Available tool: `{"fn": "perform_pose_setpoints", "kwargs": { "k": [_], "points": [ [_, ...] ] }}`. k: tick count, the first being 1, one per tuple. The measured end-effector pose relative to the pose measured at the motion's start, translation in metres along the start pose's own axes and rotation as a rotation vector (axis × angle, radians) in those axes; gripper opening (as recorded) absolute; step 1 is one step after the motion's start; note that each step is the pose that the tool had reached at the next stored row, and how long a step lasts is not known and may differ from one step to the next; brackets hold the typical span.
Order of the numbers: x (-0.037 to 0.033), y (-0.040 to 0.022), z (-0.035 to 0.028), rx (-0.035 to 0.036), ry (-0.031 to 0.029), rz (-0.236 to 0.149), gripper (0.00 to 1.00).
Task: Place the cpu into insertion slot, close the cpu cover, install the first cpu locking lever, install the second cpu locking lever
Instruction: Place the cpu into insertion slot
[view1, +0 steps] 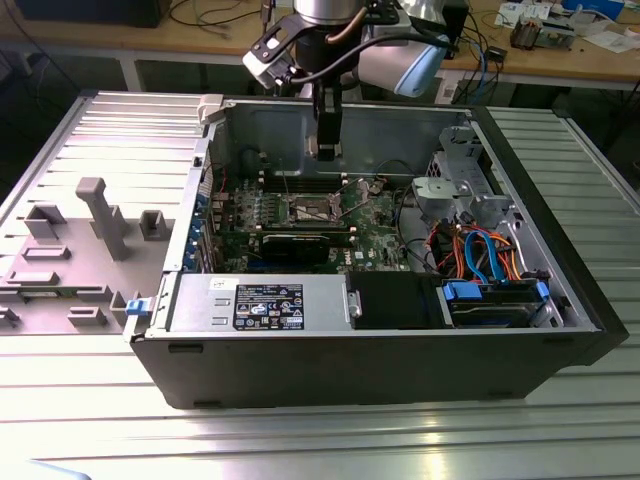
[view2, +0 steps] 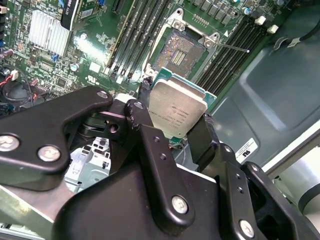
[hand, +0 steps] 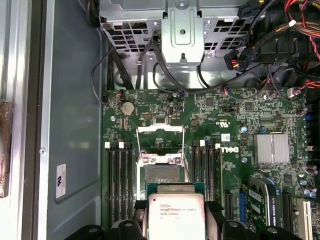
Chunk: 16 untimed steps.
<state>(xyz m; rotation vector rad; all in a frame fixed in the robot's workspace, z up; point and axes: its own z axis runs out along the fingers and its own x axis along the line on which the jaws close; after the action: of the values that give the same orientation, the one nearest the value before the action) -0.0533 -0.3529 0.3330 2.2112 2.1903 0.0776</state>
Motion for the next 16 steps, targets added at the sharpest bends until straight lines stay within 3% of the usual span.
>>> {"fn": "perform_pose_setpoints", "kwargs": {
  "k": [13, 16],
  "points": [
    [0.0, 0.0, 0.0006, -0.0001, 0.0, 0.0, 0.55],
    [0.0, -0.0002, 0.003, -0.0001, -0.0023, 0.0, 0.55]
  ]
}}
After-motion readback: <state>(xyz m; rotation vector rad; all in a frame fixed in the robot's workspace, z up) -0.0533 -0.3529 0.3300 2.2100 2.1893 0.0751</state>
